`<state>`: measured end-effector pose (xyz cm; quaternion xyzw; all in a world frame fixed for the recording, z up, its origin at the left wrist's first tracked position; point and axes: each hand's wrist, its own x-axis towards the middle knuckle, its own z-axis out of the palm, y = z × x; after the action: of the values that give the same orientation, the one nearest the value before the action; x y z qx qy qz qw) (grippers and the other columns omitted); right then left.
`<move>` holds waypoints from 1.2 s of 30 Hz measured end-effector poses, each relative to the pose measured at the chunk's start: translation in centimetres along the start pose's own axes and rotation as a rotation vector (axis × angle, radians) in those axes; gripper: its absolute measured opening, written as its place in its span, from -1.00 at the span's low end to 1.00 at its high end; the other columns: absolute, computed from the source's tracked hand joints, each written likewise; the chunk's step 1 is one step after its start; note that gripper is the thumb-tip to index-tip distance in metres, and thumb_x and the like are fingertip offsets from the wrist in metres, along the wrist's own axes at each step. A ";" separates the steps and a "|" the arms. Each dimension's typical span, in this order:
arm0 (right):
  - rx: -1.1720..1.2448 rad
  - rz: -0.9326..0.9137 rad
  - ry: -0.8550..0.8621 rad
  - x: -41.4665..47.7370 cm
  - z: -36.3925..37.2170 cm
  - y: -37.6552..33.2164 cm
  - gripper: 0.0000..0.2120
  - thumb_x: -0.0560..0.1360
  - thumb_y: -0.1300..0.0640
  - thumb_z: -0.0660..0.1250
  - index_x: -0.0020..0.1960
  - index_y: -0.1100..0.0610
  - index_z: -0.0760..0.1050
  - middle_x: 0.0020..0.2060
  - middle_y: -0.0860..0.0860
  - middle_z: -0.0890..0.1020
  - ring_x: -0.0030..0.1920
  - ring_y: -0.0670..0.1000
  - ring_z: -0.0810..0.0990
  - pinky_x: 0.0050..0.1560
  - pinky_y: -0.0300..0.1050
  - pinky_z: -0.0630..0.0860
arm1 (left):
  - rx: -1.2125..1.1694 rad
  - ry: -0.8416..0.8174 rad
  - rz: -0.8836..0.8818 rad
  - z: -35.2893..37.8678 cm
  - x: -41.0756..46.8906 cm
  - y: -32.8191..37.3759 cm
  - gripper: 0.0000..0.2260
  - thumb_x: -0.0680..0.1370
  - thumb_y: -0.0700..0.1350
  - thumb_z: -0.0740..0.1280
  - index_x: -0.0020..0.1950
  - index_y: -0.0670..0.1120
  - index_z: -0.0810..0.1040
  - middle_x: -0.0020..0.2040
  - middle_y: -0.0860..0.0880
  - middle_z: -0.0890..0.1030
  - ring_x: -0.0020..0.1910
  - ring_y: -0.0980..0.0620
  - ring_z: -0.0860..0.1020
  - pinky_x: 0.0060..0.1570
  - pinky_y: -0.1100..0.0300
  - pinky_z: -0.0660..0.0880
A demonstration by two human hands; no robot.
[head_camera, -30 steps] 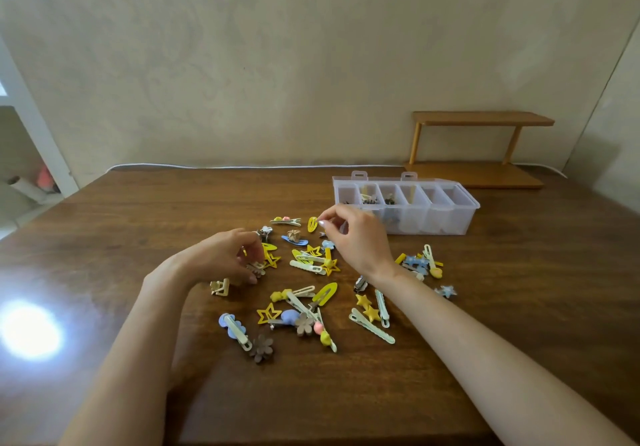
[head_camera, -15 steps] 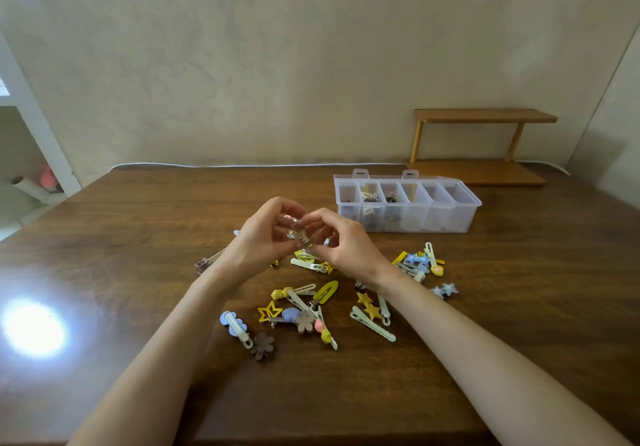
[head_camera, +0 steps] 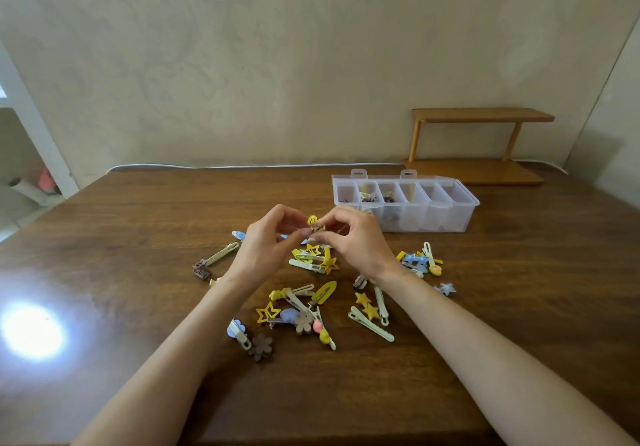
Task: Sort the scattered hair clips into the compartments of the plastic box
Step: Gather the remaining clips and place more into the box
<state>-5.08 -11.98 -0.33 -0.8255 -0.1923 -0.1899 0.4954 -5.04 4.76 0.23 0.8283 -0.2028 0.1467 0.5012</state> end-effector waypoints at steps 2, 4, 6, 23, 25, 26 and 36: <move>-0.017 0.045 0.088 0.6 -1.0 0.2 -0.82 0.34 0.16 0.51 -0.09 0.17 0.61 -0.20 -0.01 0.62 -0.17 -0.10 0.58 -0.14 -0.29 0.53 | 0.042 0.026 -0.012 -0.2 0.0 -0.2 -0.88 0.50 -0.14 0.37 0.01 -0.12 0.54 -0.12 0.07 0.61 -0.18 0.28 0.55 -0.24 0.46 0.45; 0.009 0.103 0.192 1.3 -2.6 0.8 -0.82 0.37 0.18 0.49 -0.06 0.16 0.58 -0.24 -0.04 0.61 -0.20 -0.11 0.57 -0.17 -0.30 0.53 | 0.057 0.050 -0.019 -0.3 0.1 -0.3 -0.89 0.51 -0.14 0.36 0.01 -0.11 0.54 -0.11 0.07 0.60 -0.15 0.25 0.54 -0.24 0.49 0.42; 0.005 0.150 0.278 2.3 -4.4 1.6 -0.83 0.38 0.20 0.48 -0.07 0.17 0.55 -0.24 -0.01 0.61 -0.20 -0.07 0.58 -0.18 -0.27 0.54 | 0.072 0.059 -0.020 -0.3 0.2 -0.3 -0.89 0.51 -0.14 0.35 0.01 -0.11 0.54 -0.10 0.05 0.60 -0.12 0.19 0.54 -0.23 0.49 0.43; -0.766 0.268 0.082 7.5 -6.8 4.6 -0.82 0.49 0.07 0.36 0.07 0.04 0.61 0.14 0.08 0.51 0.21 0.14 0.42 0.14 -0.03 0.41 | 0.138 0.066 0.008 -0.1 0.2 -0.4 -0.92 0.51 -0.20 0.34 -0.01 -0.10 0.53 -0.08 0.03 0.61 -0.11 0.18 0.54 -0.25 0.54 0.38; -0.746 0.247 0.185 7.3 -6.8 4.5 -0.89 0.50 0.08 0.34 -0.01 0.05 0.61 0.09 0.08 0.52 0.16 0.13 0.45 0.03 -0.05 0.43 | 0.135 0.066 0.013 -0.1 0.2 -0.5 -0.93 0.51 -0.20 0.34 -0.01 -0.09 0.53 -0.08 0.04 0.61 -0.11 0.18 0.54 -0.25 0.54 0.37; -0.763 0.247 0.196 7.2 -6.8 4.5 -0.87 0.51 0.06 0.32 -0.04 0.06 0.62 0.10 0.09 0.53 0.17 0.14 0.44 0.04 -0.04 0.43 | 0.135 0.068 0.014 -0.1 0.2 -0.5 -0.93 0.51 -0.20 0.34 -0.01 -0.09 0.54 -0.08 0.03 0.61 -0.10 0.18 0.54 -0.25 0.55 0.37; -0.784 0.241 0.083 6.6 -6.5 4.7 -0.49 0.62 -0.13 -0.01 -0.07 0.07 0.67 0.19 0.04 0.47 0.22 0.10 0.31 0.23 0.06 0.20 | 0.156 0.060 0.012 0.0 0.3 -0.6 -0.91 0.51 -0.21 0.34 0.00 -0.12 0.53 -0.07 -0.01 0.61 -0.12 0.17 0.53 -0.26 0.54 0.37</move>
<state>2.14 -18.94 2.32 -0.9600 0.0128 -0.2224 0.1696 -4.48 4.93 -0.16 0.8589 -0.1808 0.1897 0.4399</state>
